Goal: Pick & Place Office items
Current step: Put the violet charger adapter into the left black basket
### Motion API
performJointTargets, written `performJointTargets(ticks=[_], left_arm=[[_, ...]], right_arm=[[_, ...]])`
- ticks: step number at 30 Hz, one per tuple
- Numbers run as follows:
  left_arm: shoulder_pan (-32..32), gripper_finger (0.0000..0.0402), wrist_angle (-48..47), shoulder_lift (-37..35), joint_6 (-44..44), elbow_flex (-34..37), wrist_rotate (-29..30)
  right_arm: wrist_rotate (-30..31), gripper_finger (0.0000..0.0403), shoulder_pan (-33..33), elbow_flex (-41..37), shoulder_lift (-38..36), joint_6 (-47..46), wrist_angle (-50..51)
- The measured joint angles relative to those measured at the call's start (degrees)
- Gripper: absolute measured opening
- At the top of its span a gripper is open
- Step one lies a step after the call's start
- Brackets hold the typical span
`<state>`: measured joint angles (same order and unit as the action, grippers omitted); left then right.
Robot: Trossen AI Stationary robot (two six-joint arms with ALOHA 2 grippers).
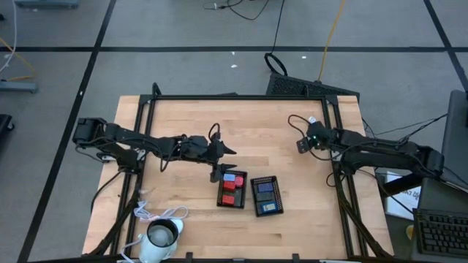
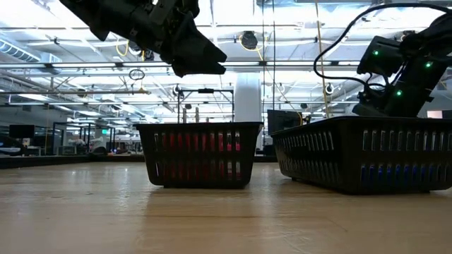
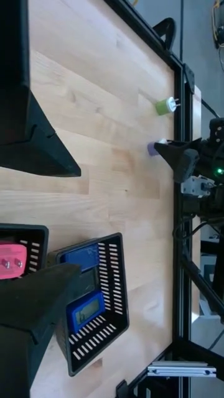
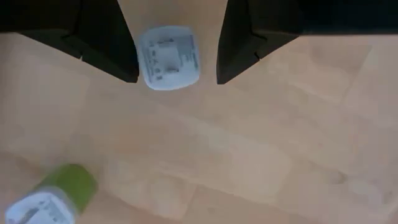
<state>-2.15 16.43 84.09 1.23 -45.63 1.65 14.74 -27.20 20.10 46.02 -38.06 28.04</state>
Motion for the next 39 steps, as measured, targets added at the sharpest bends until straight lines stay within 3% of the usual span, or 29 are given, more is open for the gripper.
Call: performJointTargets(ticks=[10,17,23,39], left_arm=[[0.0,0.0239,-0.44,0.0,0.73,0.0,-0.01],[0.0,0.0239,-0.42,0.0,1.77,0.0,-0.01],[0.0,0.0239,-0.38,0.0,1.86,0.0,-0.02],[0.0,0.0239,-0.4,0.0,1.84,0.0,-0.02]], right_arm=[[-8.98,0.0203,1.11,-0.02,0.0,0.76,-3.46],[-9.24,0.0201,5.52,-1.13,0.0,3.05,-12.45],[-15.34,0.0199,9.05,-3.48,0.0,6.35,-22.02],[-15.01,0.0165,10.54,-2.69,0.0,15.37,-23.11]])
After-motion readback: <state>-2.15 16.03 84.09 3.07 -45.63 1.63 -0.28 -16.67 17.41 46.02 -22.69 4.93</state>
